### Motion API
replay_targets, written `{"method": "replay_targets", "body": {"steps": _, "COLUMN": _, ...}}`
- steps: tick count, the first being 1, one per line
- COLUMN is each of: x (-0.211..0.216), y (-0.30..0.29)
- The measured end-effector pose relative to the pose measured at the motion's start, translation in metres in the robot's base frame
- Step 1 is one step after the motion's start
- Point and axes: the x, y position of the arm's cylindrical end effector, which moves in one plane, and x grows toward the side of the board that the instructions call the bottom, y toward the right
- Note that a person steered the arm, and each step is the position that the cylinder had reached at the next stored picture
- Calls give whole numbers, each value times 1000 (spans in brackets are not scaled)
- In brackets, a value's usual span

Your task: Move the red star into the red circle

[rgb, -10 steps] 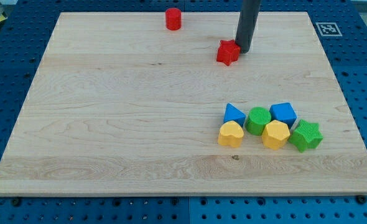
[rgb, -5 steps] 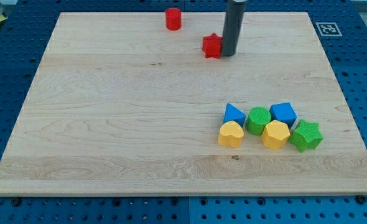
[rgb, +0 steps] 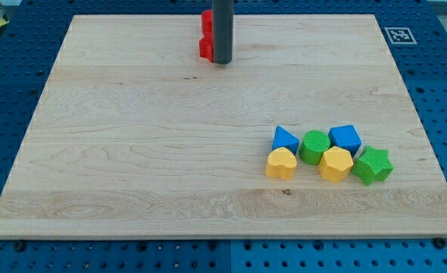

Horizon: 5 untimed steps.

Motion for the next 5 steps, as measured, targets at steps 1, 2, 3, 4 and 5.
{"method": "replay_targets", "body": {"steps": 1, "x": -2, "y": -30}}
{"method": "replay_targets", "body": {"steps": 2, "x": -10, "y": -53}}
{"method": "replay_targets", "body": {"steps": 3, "x": -20, "y": -57}}
{"method": "replay_targets", "body": {"steps": 4, "x": -36, "y": -54}}
{"method": "replay_targets", "body": {"steps": 5, "x": -48, "y": -53}}
